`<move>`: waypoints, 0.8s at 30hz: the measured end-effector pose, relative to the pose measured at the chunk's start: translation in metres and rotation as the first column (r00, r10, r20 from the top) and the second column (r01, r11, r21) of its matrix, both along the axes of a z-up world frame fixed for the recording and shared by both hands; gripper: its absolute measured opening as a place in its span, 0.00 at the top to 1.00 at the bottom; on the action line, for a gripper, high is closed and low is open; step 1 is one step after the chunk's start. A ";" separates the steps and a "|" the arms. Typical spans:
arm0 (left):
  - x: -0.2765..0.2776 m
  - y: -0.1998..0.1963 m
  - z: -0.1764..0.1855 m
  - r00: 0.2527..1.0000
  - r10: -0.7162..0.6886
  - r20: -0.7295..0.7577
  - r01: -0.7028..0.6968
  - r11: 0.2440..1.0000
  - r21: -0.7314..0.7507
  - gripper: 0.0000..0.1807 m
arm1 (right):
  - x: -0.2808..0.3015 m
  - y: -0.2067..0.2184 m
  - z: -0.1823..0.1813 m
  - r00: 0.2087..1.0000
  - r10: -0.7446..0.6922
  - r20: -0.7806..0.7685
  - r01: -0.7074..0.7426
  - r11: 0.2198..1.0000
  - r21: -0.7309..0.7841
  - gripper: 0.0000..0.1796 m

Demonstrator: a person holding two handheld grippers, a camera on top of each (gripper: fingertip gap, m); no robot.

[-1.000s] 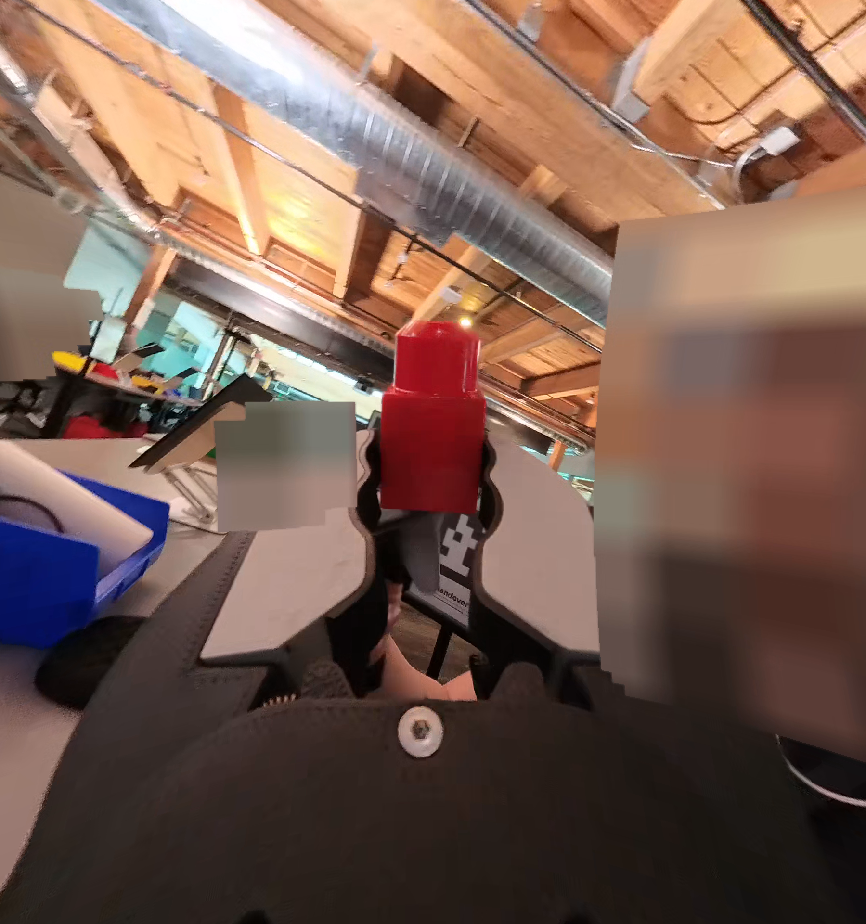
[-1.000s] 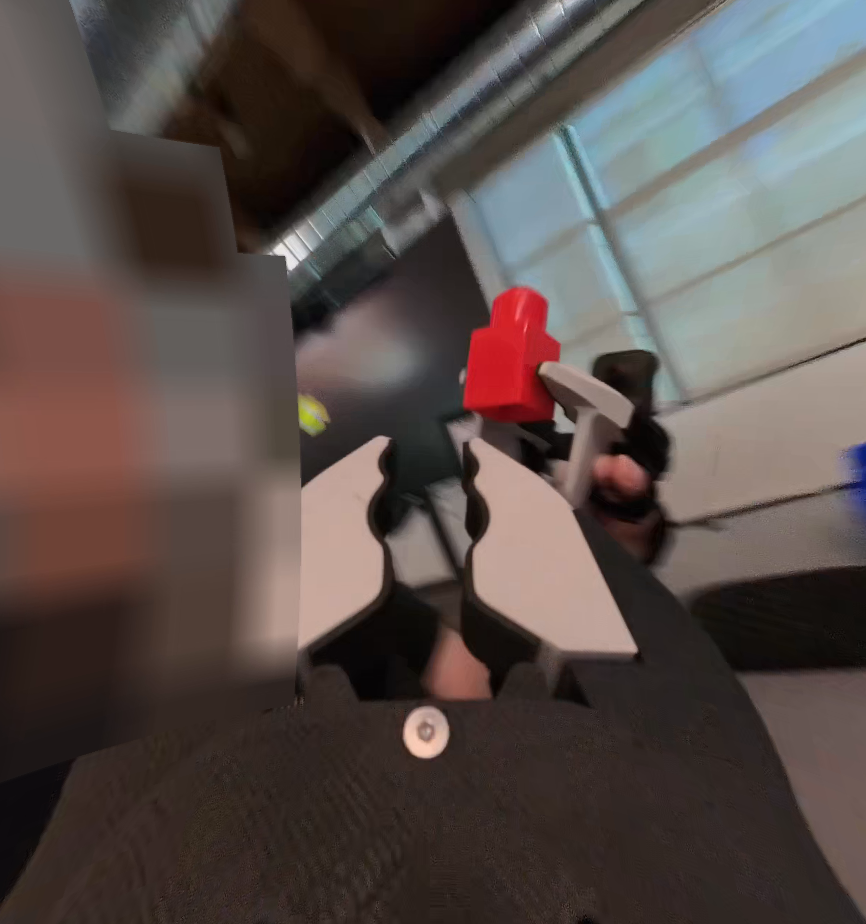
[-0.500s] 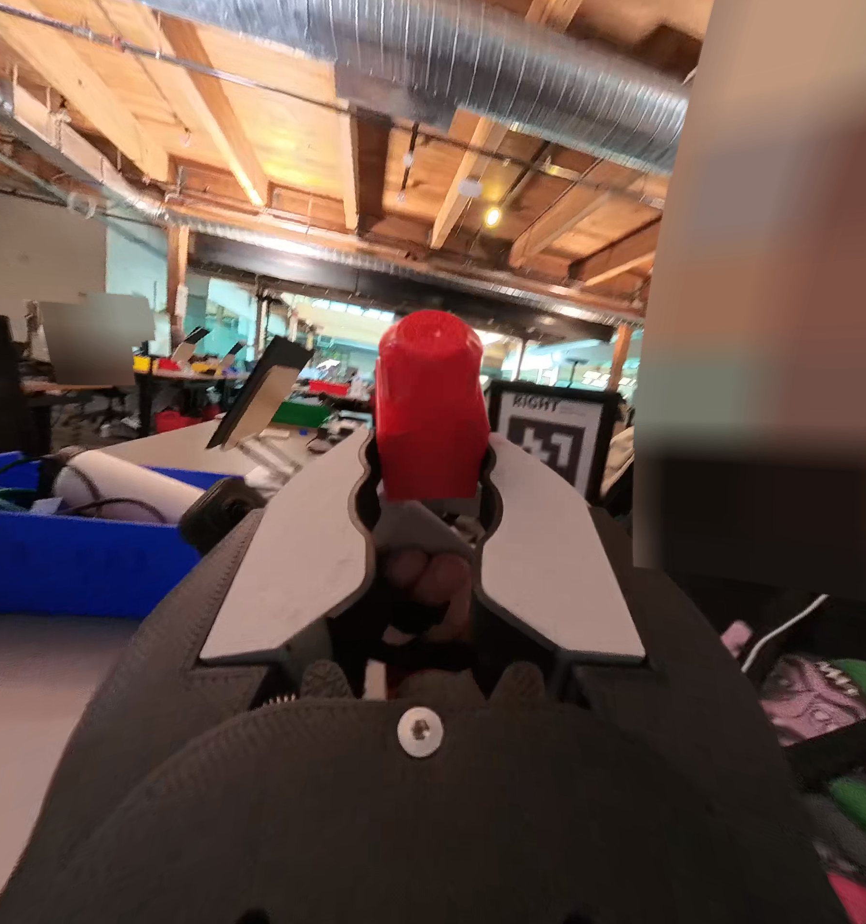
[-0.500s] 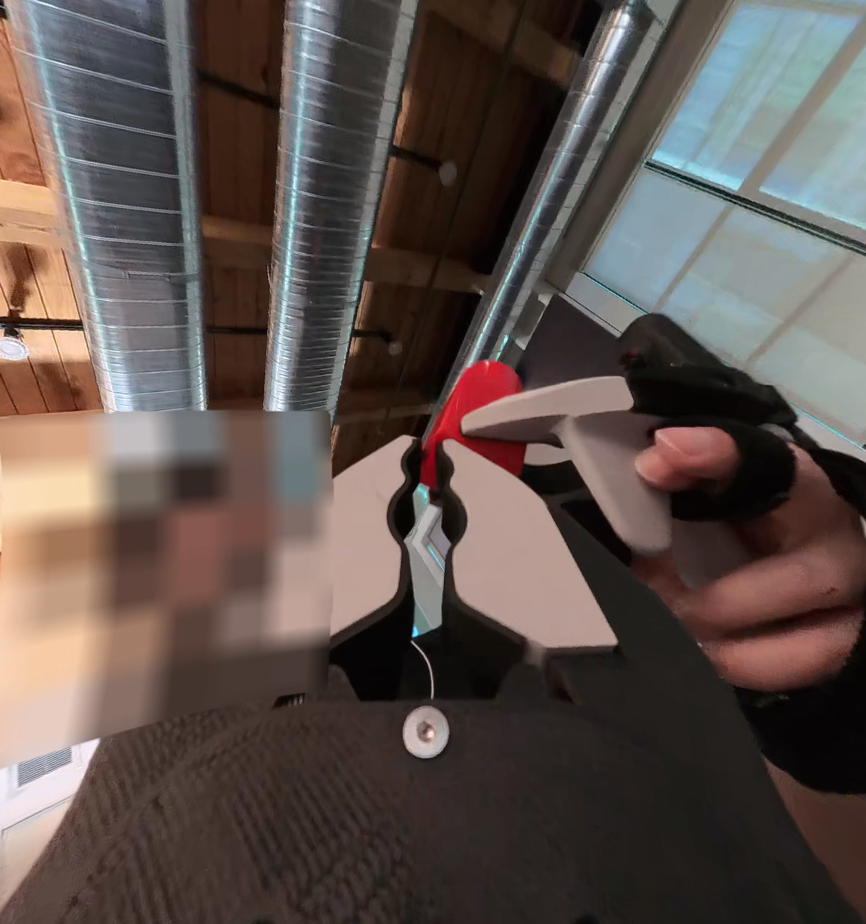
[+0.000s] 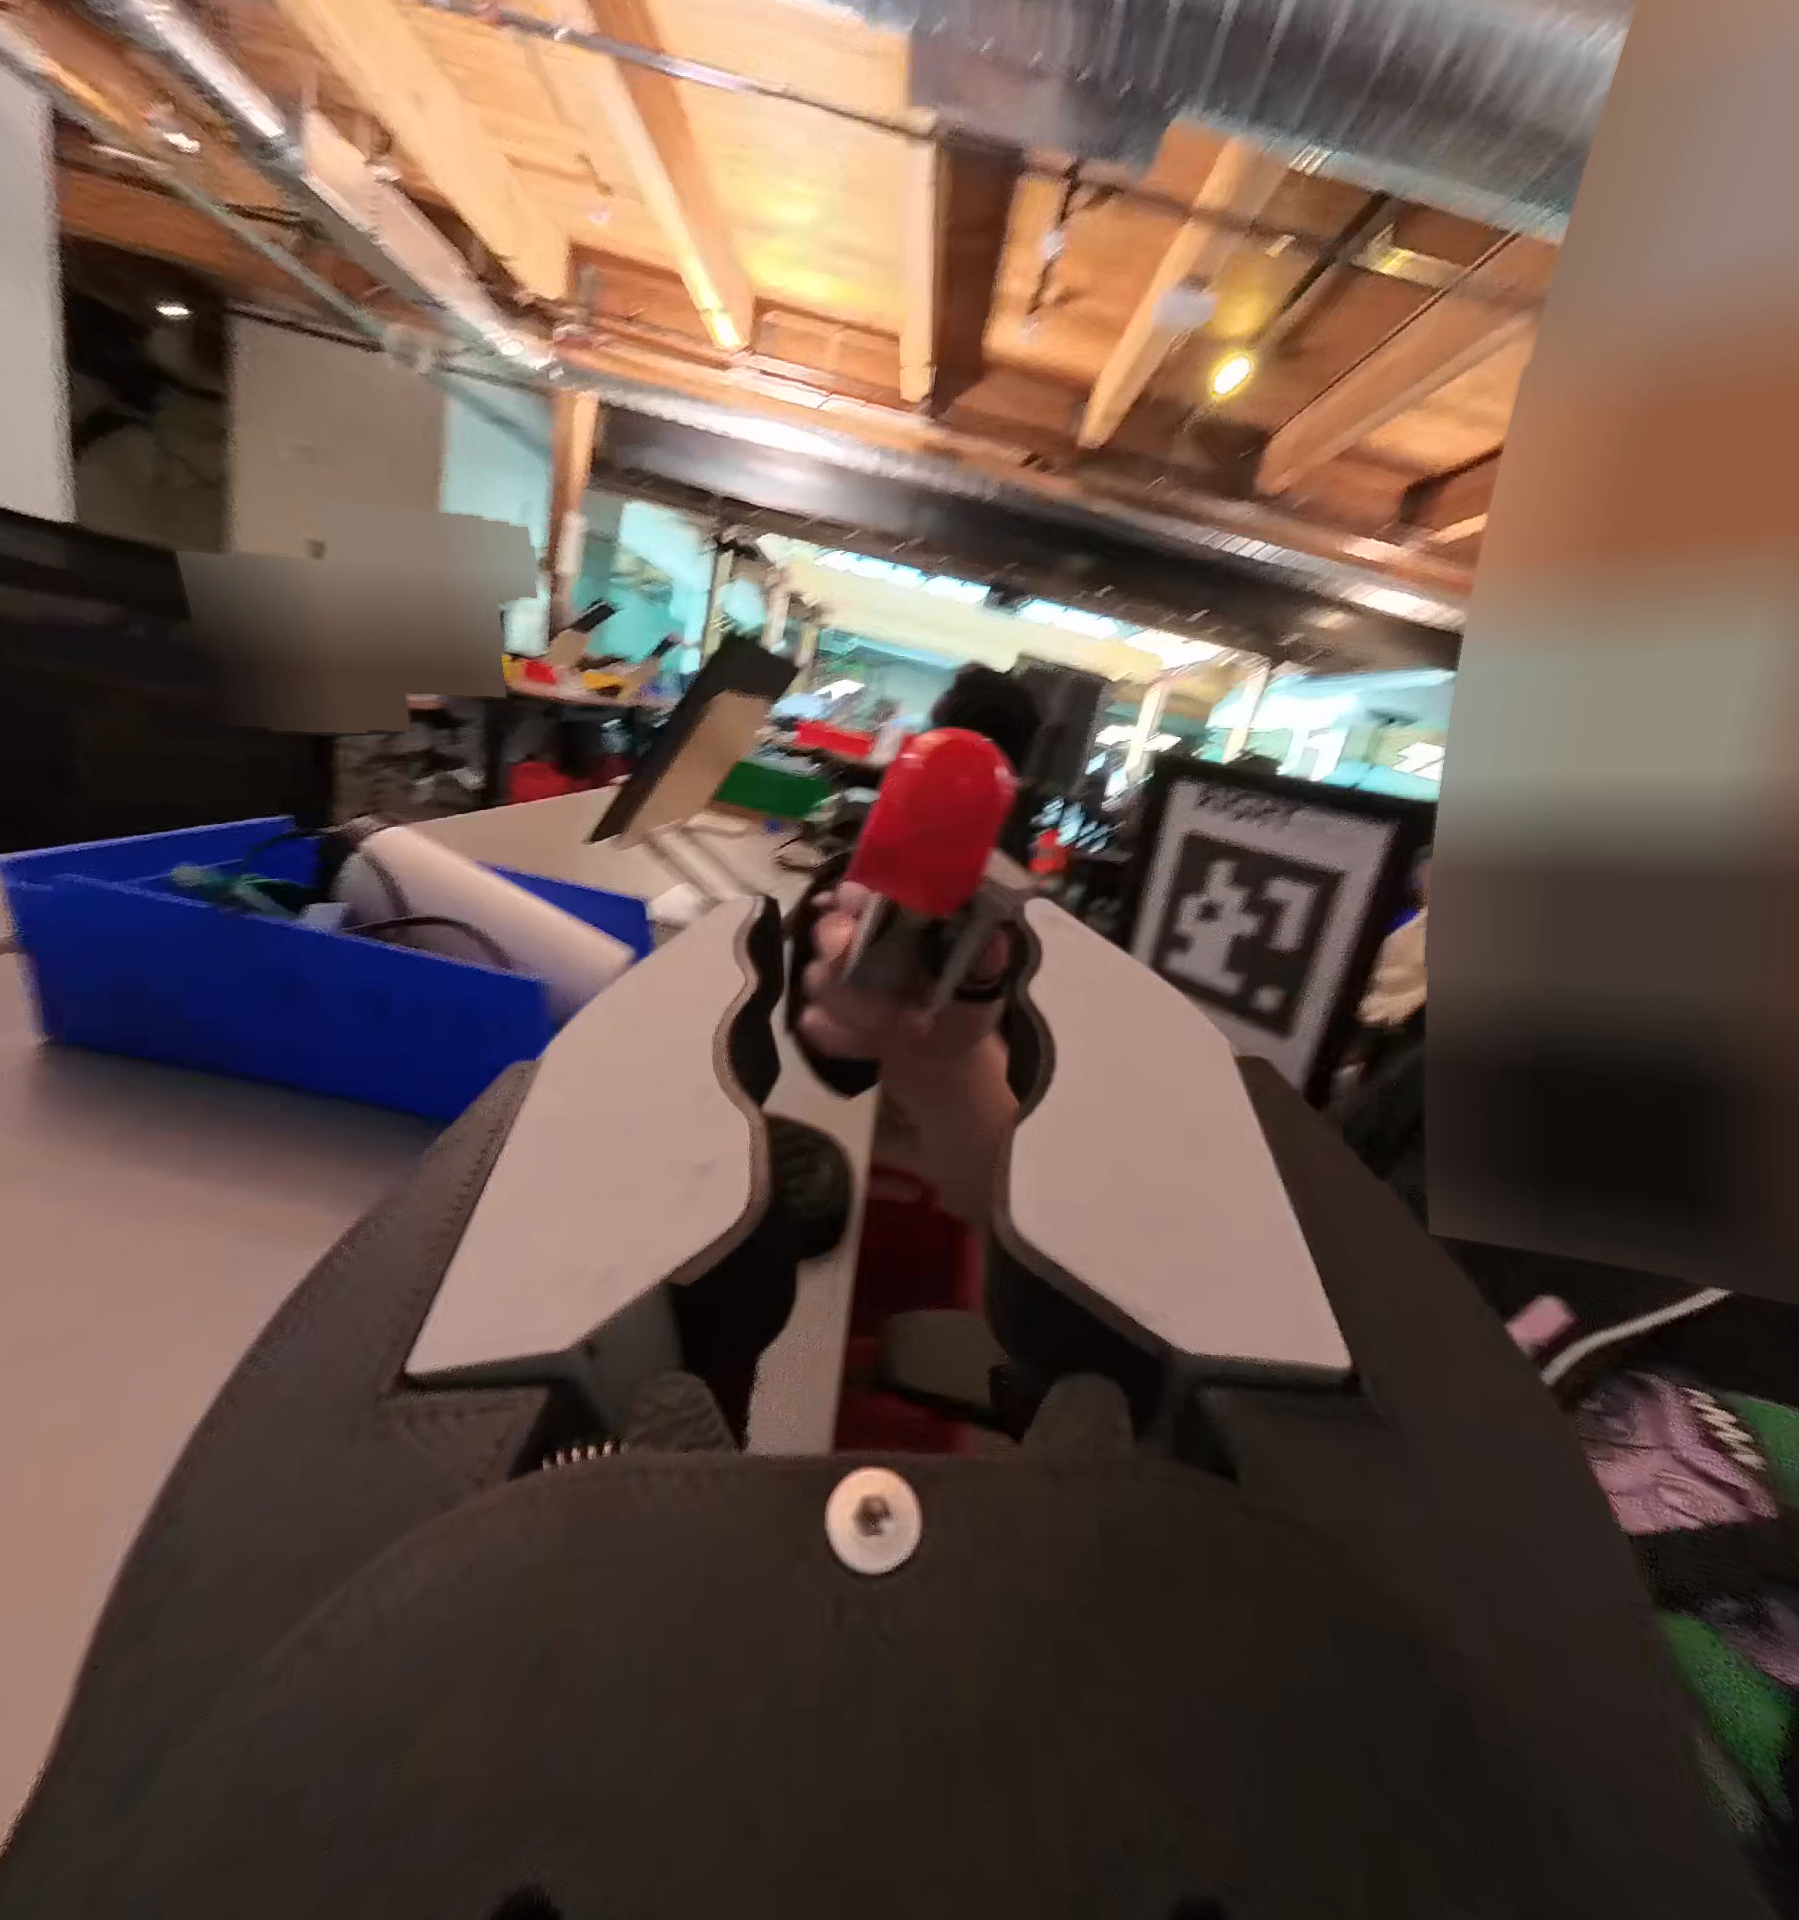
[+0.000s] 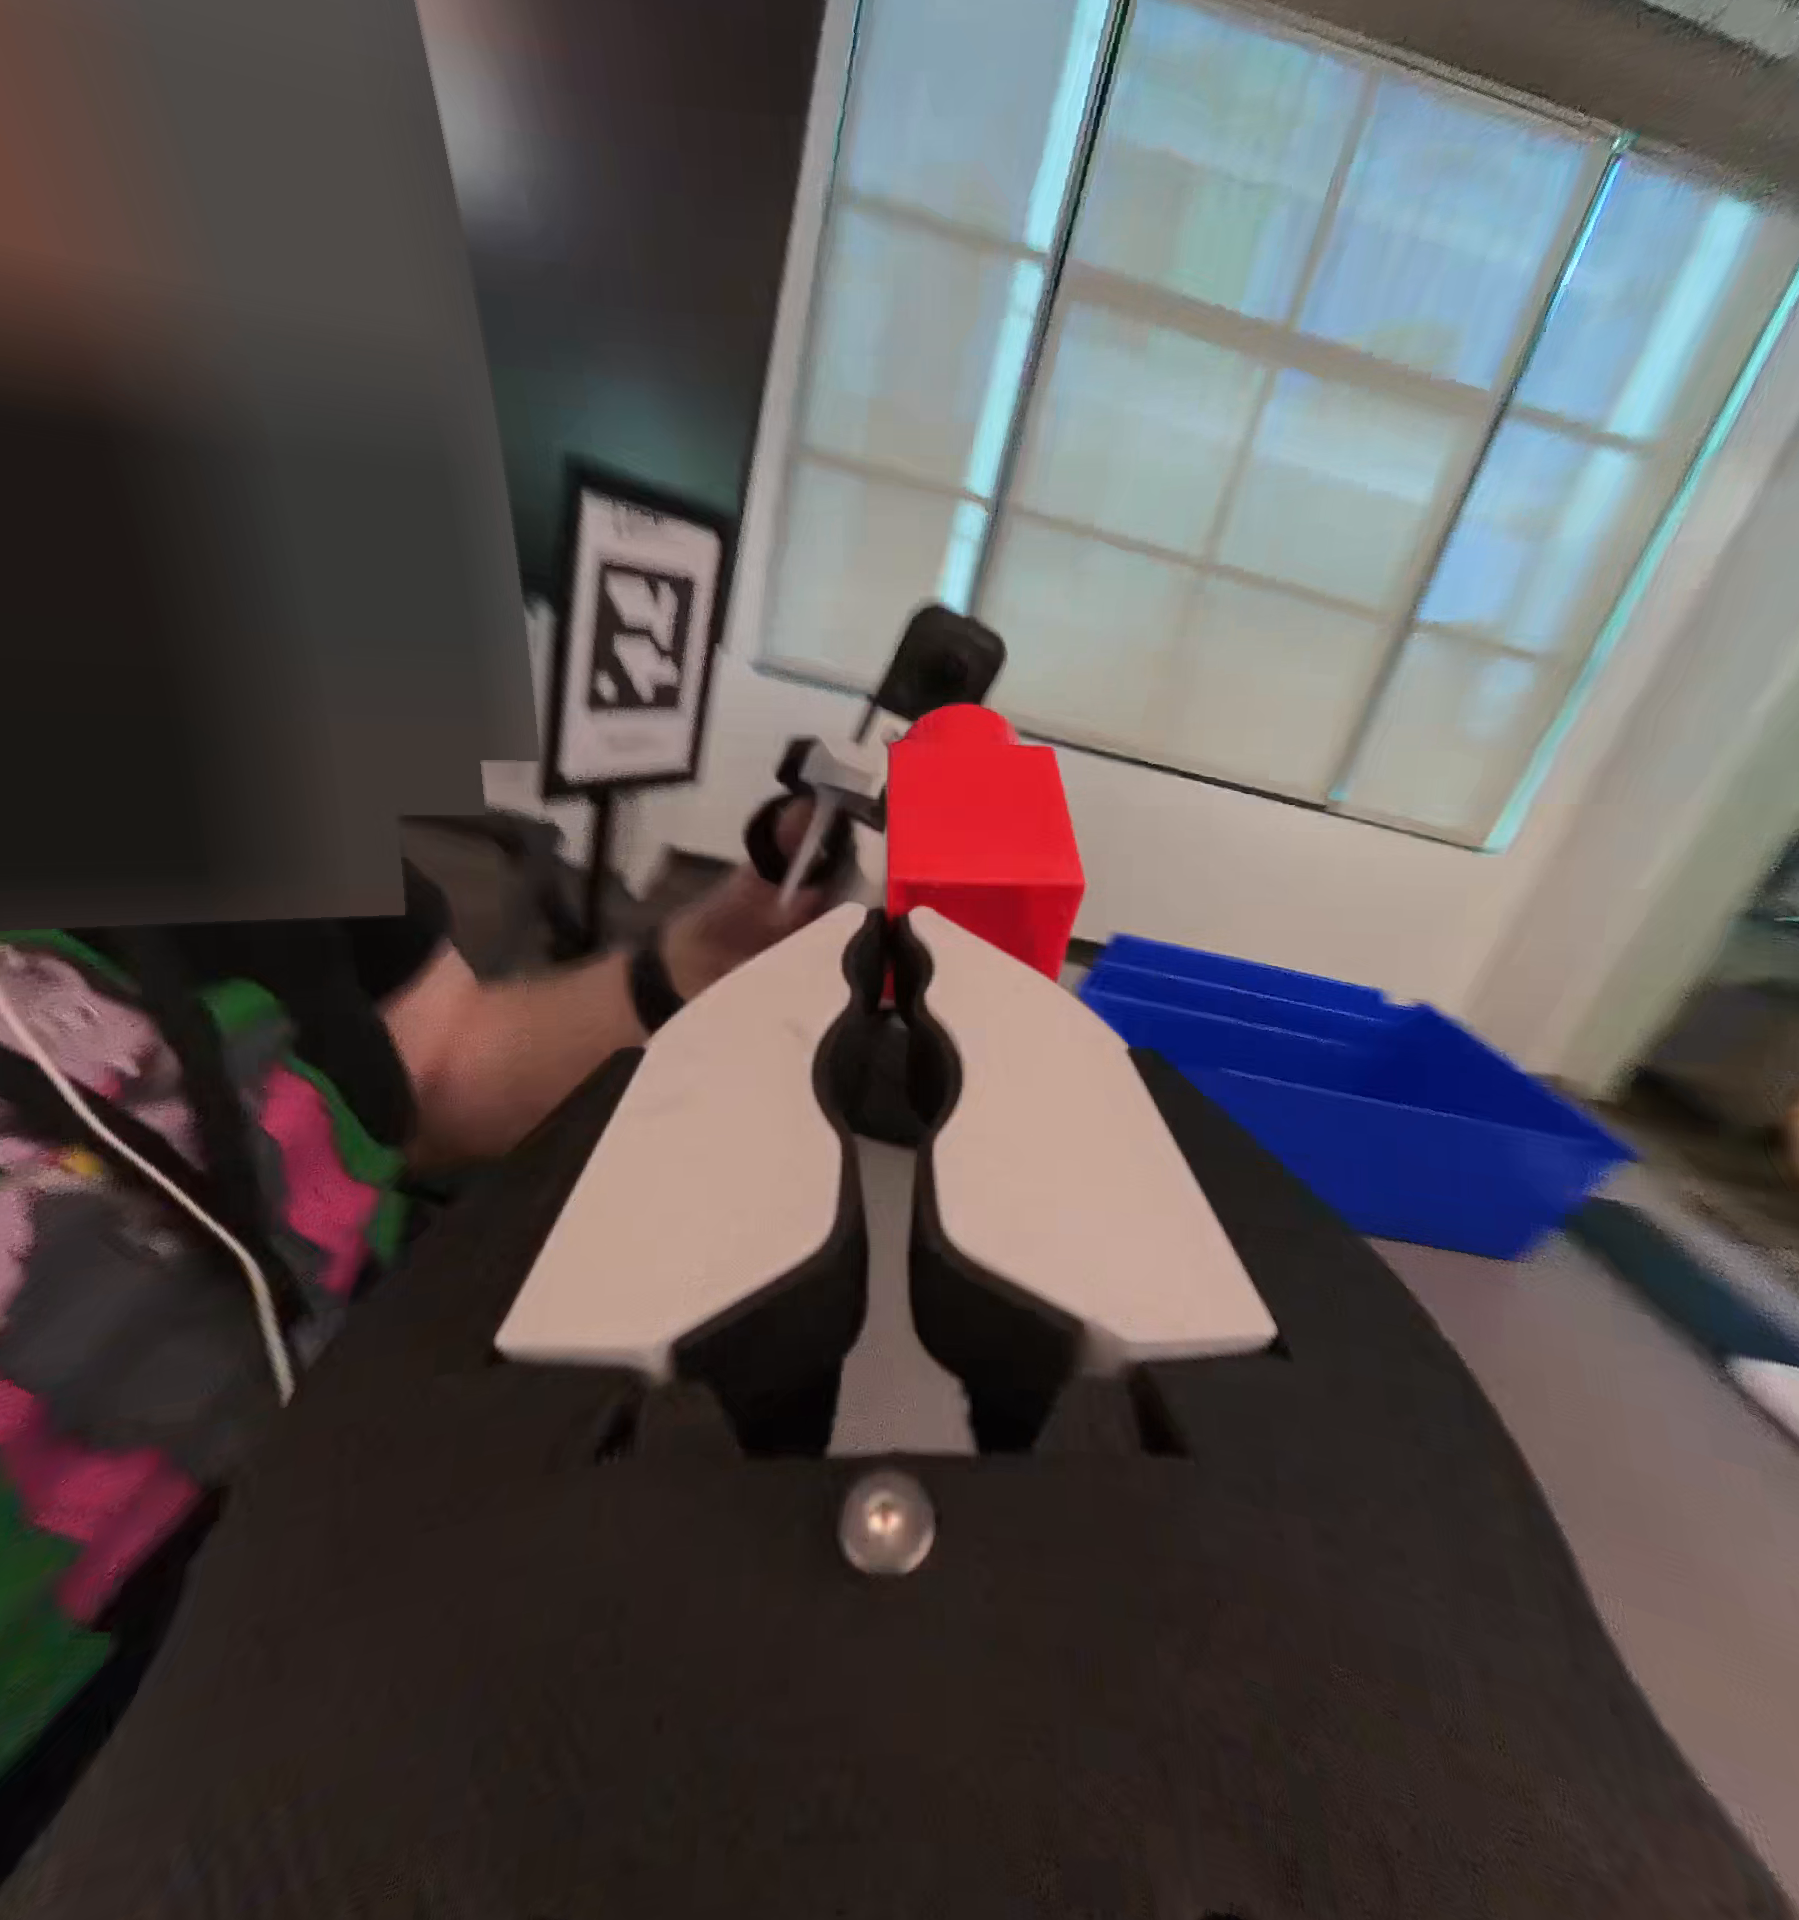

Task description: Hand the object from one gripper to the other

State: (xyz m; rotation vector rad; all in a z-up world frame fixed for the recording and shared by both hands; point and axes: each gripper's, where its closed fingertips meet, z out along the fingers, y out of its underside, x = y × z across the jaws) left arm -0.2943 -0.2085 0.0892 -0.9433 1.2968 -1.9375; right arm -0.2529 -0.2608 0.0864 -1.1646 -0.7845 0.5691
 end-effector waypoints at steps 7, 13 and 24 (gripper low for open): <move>0.021 -0.037 -0.013 0.993 0.084 -0.088 -0.055 0.956 0.287 0.81 | -0.012 -0.005 -0.027 0.943 -0.139 0.304 0.142 0.990 0.014 0.99; 0.023 -0.047 -0.020 0.994 0.086 -0.074 -0.049 0.915 0.400 0.84 | -0.012 -0.010 -0.034 0.944 -0.095 0.314 0.109 0.994 -0.026 0.99; 0.014 -0.008 0.011 0.981 0.158 0.110 -0.162 0.986 0.029 0.84 | 0.004 -0.002 -0.007 0.958 -0.259 0.123 0.240 0.959 0.149 0.78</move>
